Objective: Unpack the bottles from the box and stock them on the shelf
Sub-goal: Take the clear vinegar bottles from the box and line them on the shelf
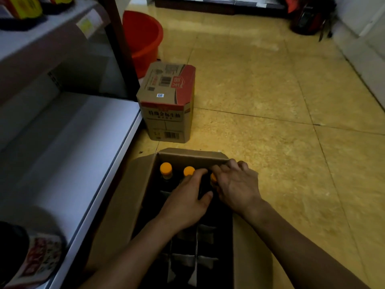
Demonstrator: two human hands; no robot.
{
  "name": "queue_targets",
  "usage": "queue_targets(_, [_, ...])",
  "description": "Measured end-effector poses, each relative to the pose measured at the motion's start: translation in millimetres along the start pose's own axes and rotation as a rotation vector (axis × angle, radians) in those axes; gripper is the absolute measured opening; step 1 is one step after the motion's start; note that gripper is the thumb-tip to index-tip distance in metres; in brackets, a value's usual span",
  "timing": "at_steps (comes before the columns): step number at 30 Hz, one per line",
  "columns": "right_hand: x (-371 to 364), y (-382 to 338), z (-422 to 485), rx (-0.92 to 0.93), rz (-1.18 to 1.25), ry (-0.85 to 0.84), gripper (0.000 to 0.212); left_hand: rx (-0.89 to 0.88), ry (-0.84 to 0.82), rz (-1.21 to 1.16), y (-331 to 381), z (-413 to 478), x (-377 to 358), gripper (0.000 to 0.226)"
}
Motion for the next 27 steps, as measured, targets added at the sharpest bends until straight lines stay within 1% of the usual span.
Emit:
queue_targets(5, [-6,7,6,-0.008,0.127,0.030,0.034,0.005,-0.014,-0.023,-4,1,0,0.059])
queue_targets(10, [-7,8,3,-0.020,0.205,0.081,0.037,0.017,-0.032,-0.065,-11,8,-2,0.059])
queue_targets(13, [6,4,-6,-0.017,0.323,0.196,0.036,0.030,-0.046,-0.113,-15,11,-3,0.061])
queue_targets(17, [41,-3,-24,-0.056,0.507,0.380,0.034,-0.016,-0.043,-0.227,-13,12,-3,0.075])
queue_targets(23, [95,-11,-42,-0.052,0.908,0.686,0.034,-0.068,-0.038,-0.332,-2,17,-6,0.081])
queue_targets(27, [107,-16,-40,-0.068,1.090,0.744,0.034,-0.024,-0.053,-0.391,0,16,-5,0.075])
Point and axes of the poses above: each hand's wrist, its own z-axis towards the middle knuckle, its own x-axis out of the back of the hand, y = z × x, the point moved 5 cm from there along z, towards the middle knuckle, and after that the axes turned 10 degrees about z, right-handed, at the moved point
